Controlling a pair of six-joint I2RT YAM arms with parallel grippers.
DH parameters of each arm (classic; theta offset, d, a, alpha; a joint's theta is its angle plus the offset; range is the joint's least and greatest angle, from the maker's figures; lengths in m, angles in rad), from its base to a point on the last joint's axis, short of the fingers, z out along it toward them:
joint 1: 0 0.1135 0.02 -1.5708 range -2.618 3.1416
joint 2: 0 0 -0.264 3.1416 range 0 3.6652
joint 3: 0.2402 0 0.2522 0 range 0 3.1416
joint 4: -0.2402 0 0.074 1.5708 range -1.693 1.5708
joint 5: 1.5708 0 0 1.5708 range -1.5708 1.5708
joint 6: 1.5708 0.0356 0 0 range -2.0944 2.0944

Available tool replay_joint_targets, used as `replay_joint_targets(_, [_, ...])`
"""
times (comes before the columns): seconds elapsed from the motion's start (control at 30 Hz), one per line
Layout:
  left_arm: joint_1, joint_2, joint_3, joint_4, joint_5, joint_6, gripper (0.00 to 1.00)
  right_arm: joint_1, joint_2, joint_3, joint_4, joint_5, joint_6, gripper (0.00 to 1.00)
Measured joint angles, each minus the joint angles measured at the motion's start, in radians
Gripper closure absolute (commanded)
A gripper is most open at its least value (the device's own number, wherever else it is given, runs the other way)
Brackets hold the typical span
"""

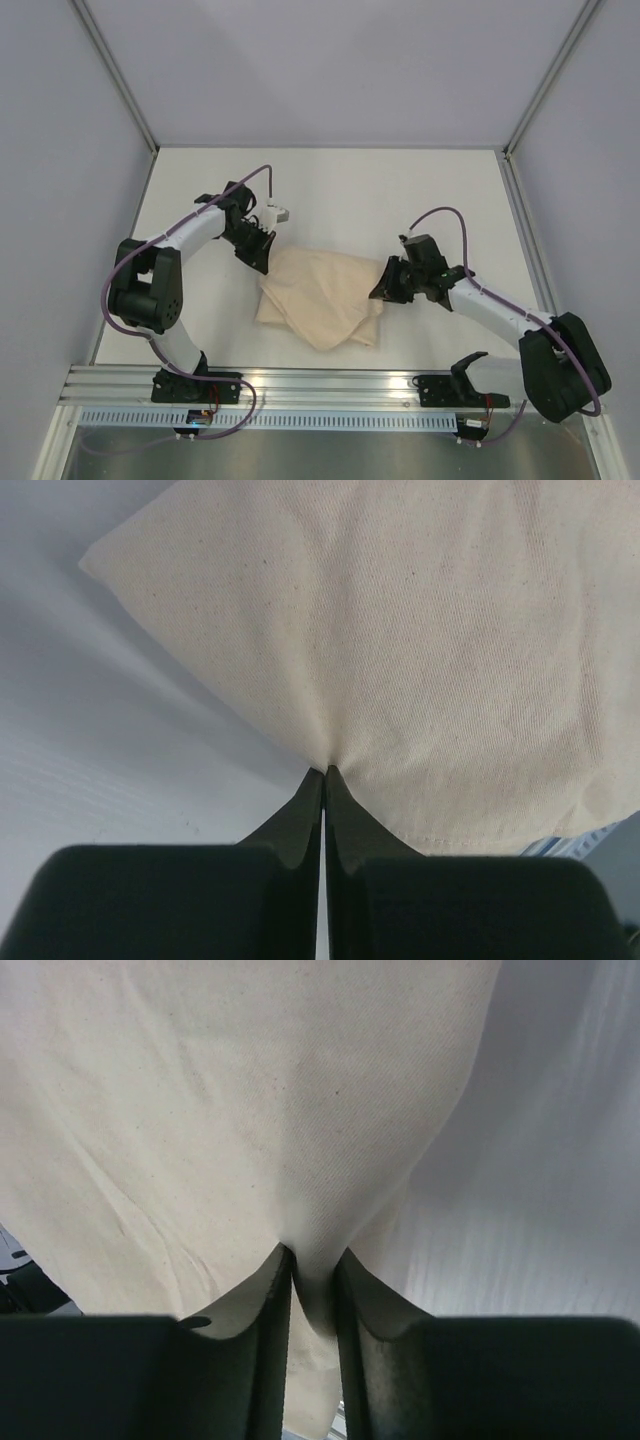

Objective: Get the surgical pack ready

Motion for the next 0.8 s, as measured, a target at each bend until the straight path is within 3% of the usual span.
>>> replay_joint_targets(0.13, [0.000,0.000,-0.002,0.004,-0.019,0.000,1.00,-0.012,0.041,-0.003,0.081,-0.027,-0.005,0.99])
replay_joint_targets(0.37, [0.000,0.018,0.024,0.010,-0.079,-0.004,1.00,-0.085,0.175,0.055,0.192,-0.102,-0.010,0.99])
replay_joint_targets(0.53, [0.000,0.109,0.155,0.014,-0.138,-0.004,1.00,-0.145,0.346,0.230,0.186,-0.117,-0.055,0.99])
replay_joint_targets(0.57, [0.000,0.128,0.183,0.017,-0.148,-0.004,1.00,-0.158,0.385,0.274,0.186,-0.112,-0.069,0.97])
replay_joint_targets(0.7, [0.000,0.179,0.277,0.023,-0.168,-0.002,1.00,-0.194,0.492,0.423,0.153,-0.068,-0.135,0.65])
replay_joint_targets(0.8, [0.001,0.179,0.306,0.012,-0.172,0.002,0.80,-0.209,0.520,0.489,0.105,-0.012,-0.190,0.51])
